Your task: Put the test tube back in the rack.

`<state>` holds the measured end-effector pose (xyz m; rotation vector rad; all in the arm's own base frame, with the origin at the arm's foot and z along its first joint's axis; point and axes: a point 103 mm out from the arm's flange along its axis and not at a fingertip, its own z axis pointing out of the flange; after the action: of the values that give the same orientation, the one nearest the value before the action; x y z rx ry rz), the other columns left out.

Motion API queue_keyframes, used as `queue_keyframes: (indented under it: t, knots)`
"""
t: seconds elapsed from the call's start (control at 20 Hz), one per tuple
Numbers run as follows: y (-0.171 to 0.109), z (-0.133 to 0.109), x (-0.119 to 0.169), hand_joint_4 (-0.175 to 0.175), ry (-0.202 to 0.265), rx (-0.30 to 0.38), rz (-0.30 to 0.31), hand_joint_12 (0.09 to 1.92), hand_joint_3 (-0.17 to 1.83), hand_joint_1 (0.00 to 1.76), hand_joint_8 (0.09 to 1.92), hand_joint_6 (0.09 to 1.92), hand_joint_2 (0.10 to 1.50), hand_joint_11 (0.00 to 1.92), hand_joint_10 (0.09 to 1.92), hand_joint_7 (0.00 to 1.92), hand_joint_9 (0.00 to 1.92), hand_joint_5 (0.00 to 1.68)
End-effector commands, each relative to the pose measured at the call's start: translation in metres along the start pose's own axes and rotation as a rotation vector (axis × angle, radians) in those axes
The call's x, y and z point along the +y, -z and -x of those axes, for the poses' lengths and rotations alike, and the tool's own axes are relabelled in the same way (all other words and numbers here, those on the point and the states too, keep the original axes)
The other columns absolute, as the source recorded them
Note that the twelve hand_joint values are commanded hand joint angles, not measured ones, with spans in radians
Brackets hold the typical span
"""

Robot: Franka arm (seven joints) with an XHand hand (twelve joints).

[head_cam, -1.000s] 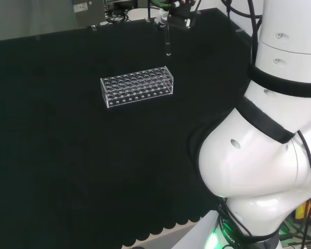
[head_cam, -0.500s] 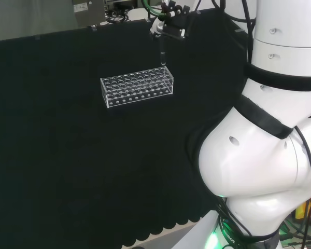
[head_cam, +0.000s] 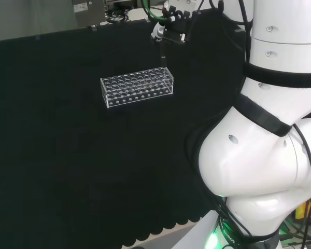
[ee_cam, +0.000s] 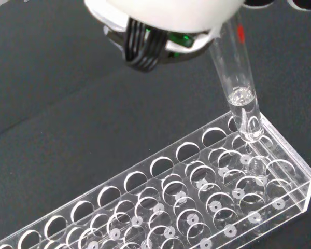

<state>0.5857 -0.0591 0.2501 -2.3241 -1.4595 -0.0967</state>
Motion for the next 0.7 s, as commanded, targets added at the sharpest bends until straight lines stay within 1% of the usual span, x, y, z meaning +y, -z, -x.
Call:
queue_keyframes:
  t: [0.05, 0.3, 0.7]
  knots:
    - [-0.009, 0.01, -0.002, -0.175, -0.014, 0.018, -0.009, 0.93, 0.6, 1.22, 0.49, 0.58, 0.68, 1.16, 0.48, 1.71, 1.61, 1.31]
    - [-0.016, 0.013, 0.0, -0.175, -0.027, 0.039, -0.015, 0.93, 0.6, 1.22, 0.49, 0.58, 0.68, 1.16, 0.48, 1.71, 1.61, 1.31]
    - [-0.02, 0.014, 0.007, -0.175, -0.029, 0.047, -0.015, 0.93, 0.6, 1.22, 0.49, 0.58, 0.68, 1.16, 0.48, 1.71, 1.61, 1.31]
